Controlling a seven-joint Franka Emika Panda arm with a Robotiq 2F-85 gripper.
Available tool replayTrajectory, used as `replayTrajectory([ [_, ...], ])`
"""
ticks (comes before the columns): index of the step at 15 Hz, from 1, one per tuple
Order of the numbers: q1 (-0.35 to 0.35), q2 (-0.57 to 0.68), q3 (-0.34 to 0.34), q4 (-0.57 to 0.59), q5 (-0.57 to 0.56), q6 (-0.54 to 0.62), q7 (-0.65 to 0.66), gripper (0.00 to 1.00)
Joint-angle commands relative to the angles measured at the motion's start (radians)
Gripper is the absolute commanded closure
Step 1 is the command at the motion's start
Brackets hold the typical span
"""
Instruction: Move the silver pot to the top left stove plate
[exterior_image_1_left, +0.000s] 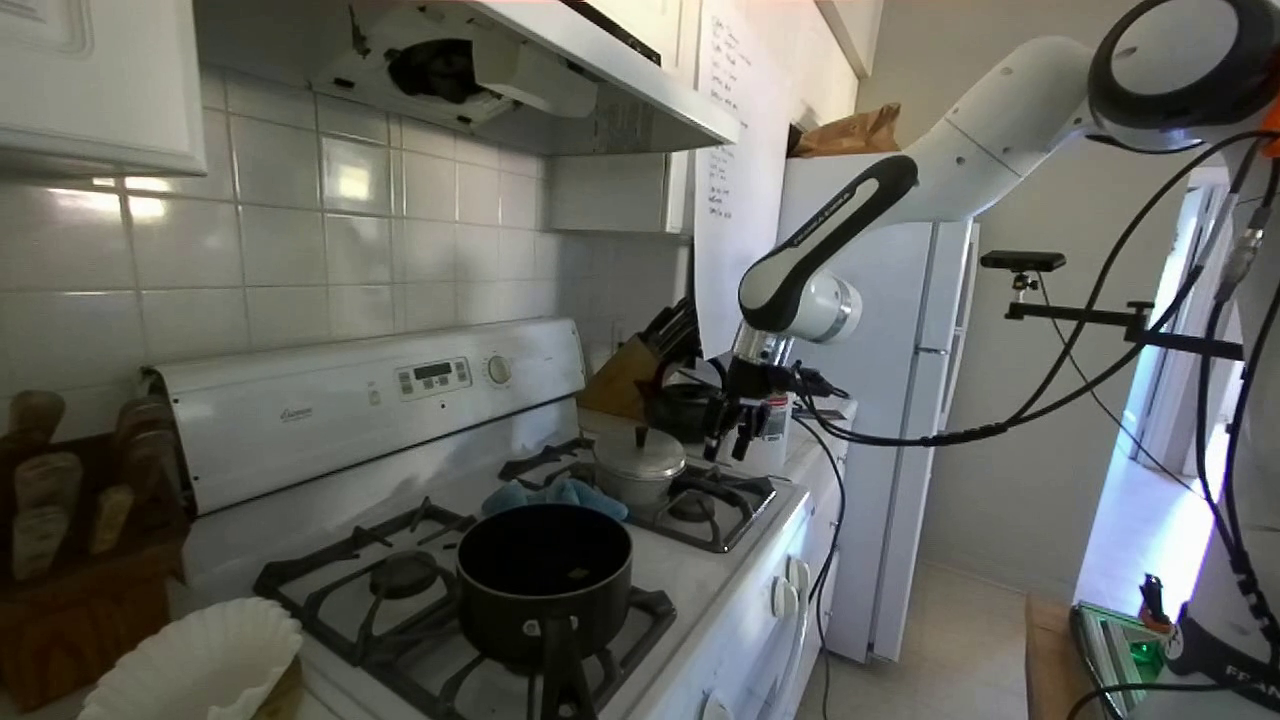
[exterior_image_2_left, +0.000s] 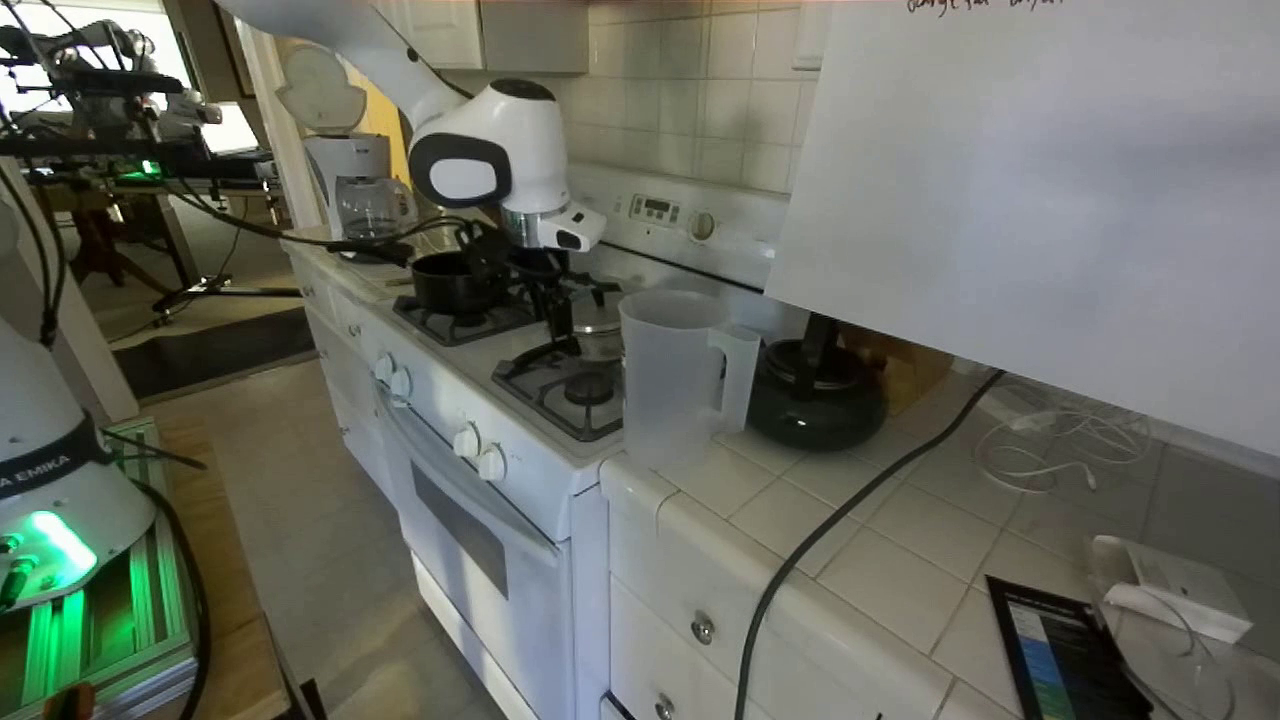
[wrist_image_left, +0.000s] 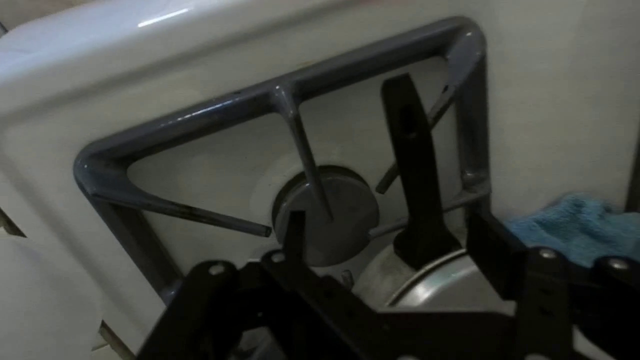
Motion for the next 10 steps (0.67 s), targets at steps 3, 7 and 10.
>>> replayTrajectory([
  [3, -0.047, -0.153, -0.069, 0.031, 0.161, -0.325, -0.049, 0.0],
  [7, -0.069, -0.11, -0.156, 0.117, 0.195, -0.53, -0.028, 0.0],
  [10, -0.09, -0.015, -0.188, 0.205, 0.225, -0.679, -0.055, 0.0],
])
